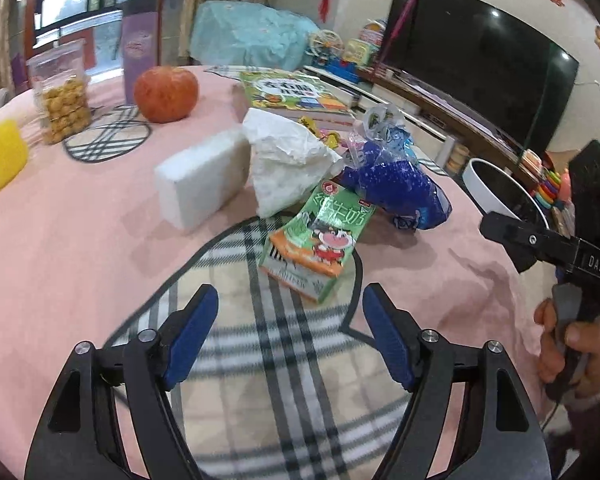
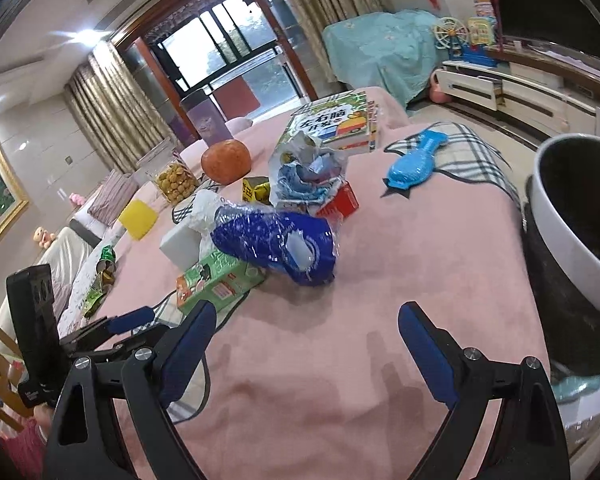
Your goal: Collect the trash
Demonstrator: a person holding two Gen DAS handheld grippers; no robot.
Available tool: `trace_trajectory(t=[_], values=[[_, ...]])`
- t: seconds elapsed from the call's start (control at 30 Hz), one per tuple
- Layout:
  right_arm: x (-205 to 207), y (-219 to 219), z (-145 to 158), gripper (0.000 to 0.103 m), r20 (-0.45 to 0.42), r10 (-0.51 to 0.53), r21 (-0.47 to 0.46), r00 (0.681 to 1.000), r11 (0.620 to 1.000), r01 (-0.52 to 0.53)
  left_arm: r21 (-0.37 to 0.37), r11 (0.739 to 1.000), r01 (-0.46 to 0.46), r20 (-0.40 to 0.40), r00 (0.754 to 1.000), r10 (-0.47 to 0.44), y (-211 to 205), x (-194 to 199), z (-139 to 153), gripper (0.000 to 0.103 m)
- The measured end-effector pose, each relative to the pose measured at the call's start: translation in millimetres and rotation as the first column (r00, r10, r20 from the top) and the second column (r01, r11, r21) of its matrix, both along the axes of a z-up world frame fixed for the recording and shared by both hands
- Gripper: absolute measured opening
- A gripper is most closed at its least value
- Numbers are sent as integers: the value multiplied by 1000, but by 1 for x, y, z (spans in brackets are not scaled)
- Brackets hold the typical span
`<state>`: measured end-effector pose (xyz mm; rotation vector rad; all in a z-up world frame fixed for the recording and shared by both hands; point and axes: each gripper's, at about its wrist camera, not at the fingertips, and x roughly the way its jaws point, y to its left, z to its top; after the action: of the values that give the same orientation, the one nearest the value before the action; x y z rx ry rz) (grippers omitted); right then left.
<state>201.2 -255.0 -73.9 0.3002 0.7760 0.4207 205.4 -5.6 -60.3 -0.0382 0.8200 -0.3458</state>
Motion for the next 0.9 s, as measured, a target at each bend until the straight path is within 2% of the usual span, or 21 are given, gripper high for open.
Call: trace_trajectory(t=[0.33, 0.47, 0.5, 0.53, 0.57, 0.63, 0.7, 0.73, 0.9], values=[[39, 15, -4, 94, 6, 107, -47, 994, 993, -106, 19, 993, 119, -26, 993, -119, -10, 33, -6, 77], [55, 20, -12, 94, -21, 130, -48, 991, 990, -131, 31, 991, 127, -44, 991, -125, -16, 40, -12, 77], [59, 21, -15, 93, -30, 136, -43, 990, 990, -137, 28, 991, 132, -43, 991, -130, -18, 40, -12, 76], [61, 22, -17, 92, -41, 138, -39, 990, 989, -140, 31, 990, 137, -37, 990, -136, -20, 40, -12, 67], [63, 22, -19, 88, -50, 135, -35, 990, 990, -137, 38, 988, 153, -30, 988, -151, -24, 38, -12, 58], [64, 21, -21, 60, -66, 128, -18, 990, 991, -130, 68, 983, 173, -26, 985, -171, -31, 35, -12, 54], [59, 19, -21, 56, -66, 115, -3, 991, 993, -115, 91, 980, 177, -10, 984, -177, -36, 29, -11, 54], [56, 19, -20, 50, -60, 111, -9, 992, 994, -111, 90, 980, 180, -2, 984, -181, -39, 26, -10, 54], [29, 8, -9, 46, -17, 78, 13, 997, 997, -78, 58, 985, 162, 9, 987, -163, -44, 6, -7, 53]])
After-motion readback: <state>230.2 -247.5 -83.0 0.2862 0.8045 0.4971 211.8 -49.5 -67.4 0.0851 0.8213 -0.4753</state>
